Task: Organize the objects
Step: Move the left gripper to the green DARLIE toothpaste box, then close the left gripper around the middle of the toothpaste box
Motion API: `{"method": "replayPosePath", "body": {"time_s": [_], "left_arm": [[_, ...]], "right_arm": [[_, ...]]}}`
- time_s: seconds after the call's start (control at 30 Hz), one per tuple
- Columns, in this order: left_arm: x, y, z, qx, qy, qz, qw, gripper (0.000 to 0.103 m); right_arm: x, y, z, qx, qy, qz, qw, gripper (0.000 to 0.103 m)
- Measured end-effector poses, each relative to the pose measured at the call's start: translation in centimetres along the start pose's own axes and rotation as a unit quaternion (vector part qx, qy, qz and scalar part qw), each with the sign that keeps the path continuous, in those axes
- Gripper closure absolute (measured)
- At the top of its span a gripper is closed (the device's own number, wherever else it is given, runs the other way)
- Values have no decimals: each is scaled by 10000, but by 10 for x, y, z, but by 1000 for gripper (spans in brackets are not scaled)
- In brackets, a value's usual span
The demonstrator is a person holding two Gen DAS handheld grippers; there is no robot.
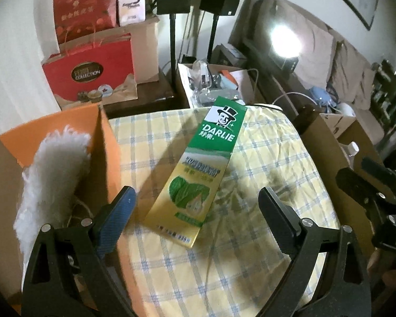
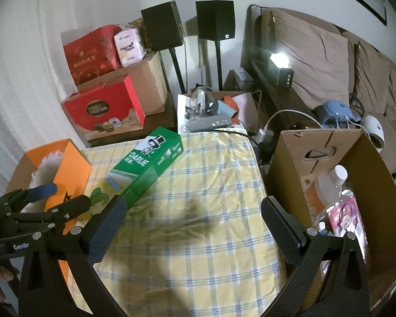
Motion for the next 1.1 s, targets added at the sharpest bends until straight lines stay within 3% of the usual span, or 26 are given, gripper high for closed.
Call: {"method": "replayPosePath", "body": {"time_s": [0.17, 0.27, 0.5, 0.77, 0.97, 1.1], "left_arm": [[11, 3, -19, -125, 66, -219, 9997, 10], [11, 1, -36, -243, 342, -428, 9982, 10], [8, -6, -72, -558, 596, -686, 9943, 12], [5, -7, -88, -623, 968, -933, 9890, 10], [18, -1, -84, -493, 802, -1006, 9905, 15], [18, -4, -93, -648, 890, -1080, 9880, 15]], "right_arm": [[7, 0, -6, -20, 7, -28, 10000, 0], [10, -2, -8, -39, 34, -60, 10000, 0], [12, -5, -11, -33, 80, -76, 9999, 0], [14, -14, -20, -154, 99, -99, 9998, 0], [14, -15, -20, -166, 103, -116, 9997, 0], [14, -17, -20, -177, 114, -146, 9997, 0]]}}
Point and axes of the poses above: each gripper's, at about its wrist camera, not at the fingertips, and z roughly against the way its jaws point, x to its right, y to its top, the point moved 10 cm from there along -z, roughly the way its jaws point, and after that the axes turned 13 degrees about x, right-handed, at the moved point
